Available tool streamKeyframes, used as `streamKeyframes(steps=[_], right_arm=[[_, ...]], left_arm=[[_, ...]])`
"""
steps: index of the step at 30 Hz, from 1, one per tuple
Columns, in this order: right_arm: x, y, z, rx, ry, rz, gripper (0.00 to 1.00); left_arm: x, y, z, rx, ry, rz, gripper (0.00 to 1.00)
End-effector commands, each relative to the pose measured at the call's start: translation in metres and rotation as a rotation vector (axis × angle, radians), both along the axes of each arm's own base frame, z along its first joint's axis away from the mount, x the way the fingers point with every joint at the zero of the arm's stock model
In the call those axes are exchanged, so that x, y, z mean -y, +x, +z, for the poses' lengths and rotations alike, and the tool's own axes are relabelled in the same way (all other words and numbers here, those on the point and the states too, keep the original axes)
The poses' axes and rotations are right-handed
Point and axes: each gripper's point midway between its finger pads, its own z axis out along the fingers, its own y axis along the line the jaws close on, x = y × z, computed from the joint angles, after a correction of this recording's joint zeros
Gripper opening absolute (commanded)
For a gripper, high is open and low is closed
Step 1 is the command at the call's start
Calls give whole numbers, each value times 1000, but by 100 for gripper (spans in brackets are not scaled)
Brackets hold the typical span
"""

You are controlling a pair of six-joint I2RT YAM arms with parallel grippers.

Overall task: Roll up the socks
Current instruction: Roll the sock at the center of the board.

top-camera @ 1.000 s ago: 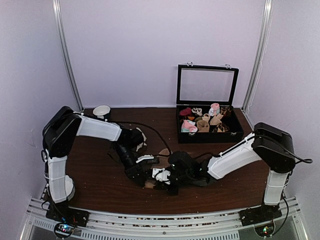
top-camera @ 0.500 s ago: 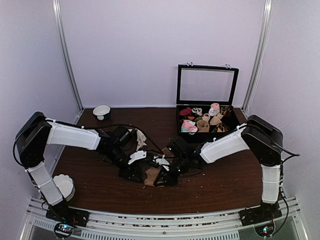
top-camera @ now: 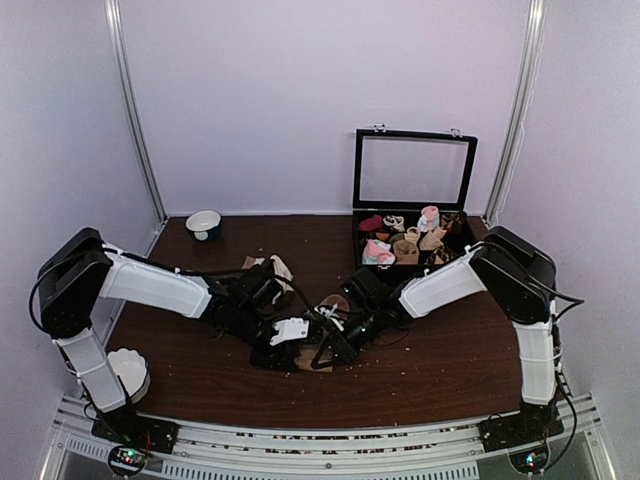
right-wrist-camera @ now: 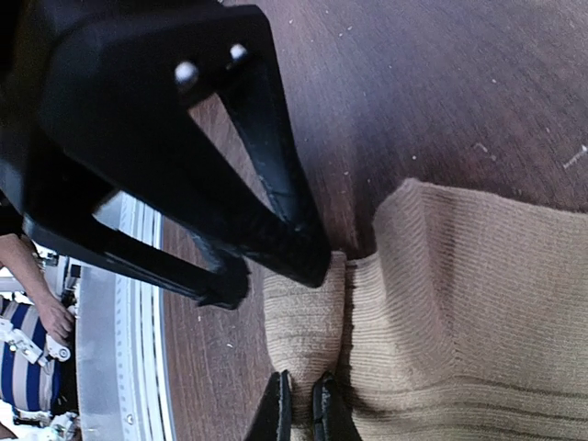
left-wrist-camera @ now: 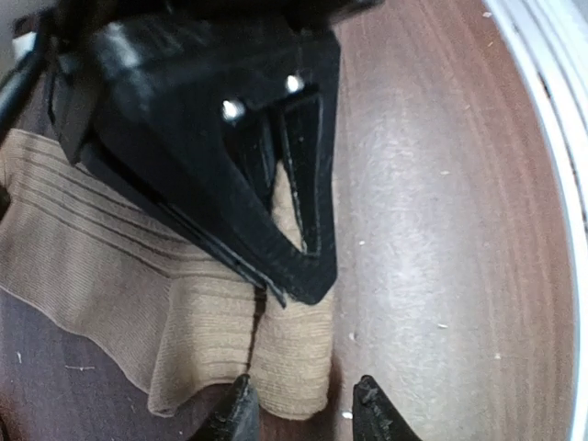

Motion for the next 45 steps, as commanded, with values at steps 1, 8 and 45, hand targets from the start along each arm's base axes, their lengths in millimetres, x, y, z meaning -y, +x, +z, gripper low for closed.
streamKeyframes(steps=[1,8,45], right_arm=[[46,-16,-70,-142,-282,-81,0],[46,-15,-69,-152,-289,-83,0],[39,-10,-48,-124,-207,-130,14]], left_arm=[[5,16,-12,115,34,20,38],[14,10,-8,126,27,-14,32],[16,-17,-29,-140,119,-57,0]])
